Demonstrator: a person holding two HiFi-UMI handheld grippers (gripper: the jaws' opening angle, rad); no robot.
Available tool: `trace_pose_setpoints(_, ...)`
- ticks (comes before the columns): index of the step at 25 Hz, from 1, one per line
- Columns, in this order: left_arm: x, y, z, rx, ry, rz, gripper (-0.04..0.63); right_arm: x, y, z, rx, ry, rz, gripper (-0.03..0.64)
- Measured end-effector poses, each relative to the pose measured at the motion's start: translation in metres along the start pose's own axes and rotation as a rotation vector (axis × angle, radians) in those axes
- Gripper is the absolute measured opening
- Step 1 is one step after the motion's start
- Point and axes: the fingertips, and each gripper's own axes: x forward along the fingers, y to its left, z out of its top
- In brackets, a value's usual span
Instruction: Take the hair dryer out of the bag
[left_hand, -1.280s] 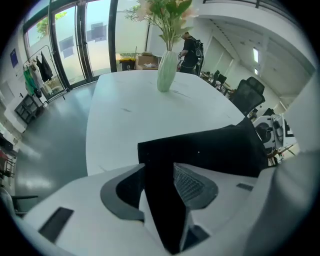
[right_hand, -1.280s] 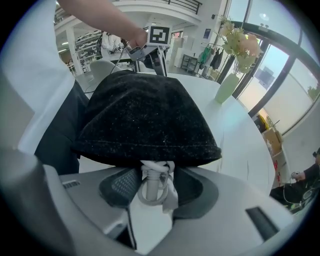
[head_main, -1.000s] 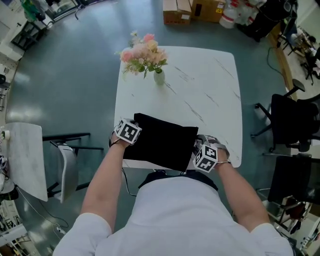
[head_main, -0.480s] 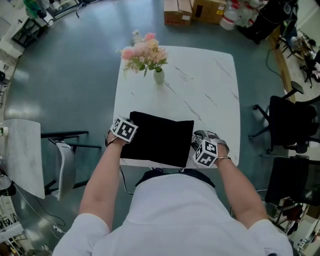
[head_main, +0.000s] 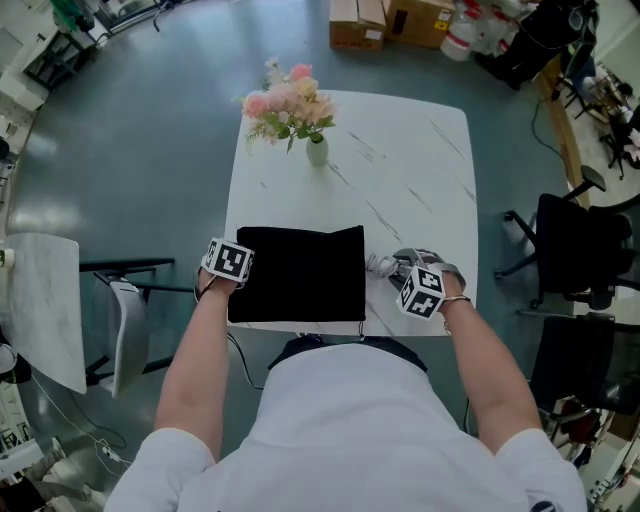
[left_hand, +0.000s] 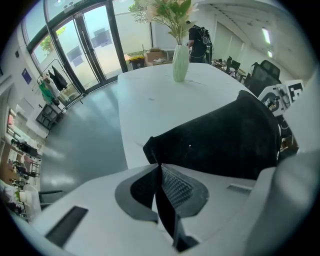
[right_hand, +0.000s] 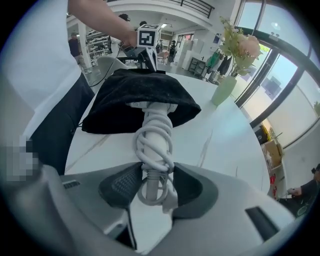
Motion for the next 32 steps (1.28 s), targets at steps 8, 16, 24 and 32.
trace_pose_setpoints(8,0.004,-0.002,-0.003,-0.014,-0.075,-0.012,0.066,0.004,0.000,-0.004,0.014,0.025,0.025,0.210)
trace_pose_setpoints(16,-0.038,-0.082,0.011,0.297,-0.180,-0.243,0.149,-0.019,0.003,0.009,0.091,-0.057,0.008,0.278)
trace_pose_setpoints(24,-0.015,-0.153,-0.010,0.628,-0.034,-0.309,0.149,-0.016,0.002,0.060,0.101,-0.128,0.012,0.278)
trace_pose_setpoints(32,-0.002,-0.158,-0.017,0.592,0.028,-0.298,0.135,0.014,0.002,0.079,0.009,-0.059,0.027,0.233)
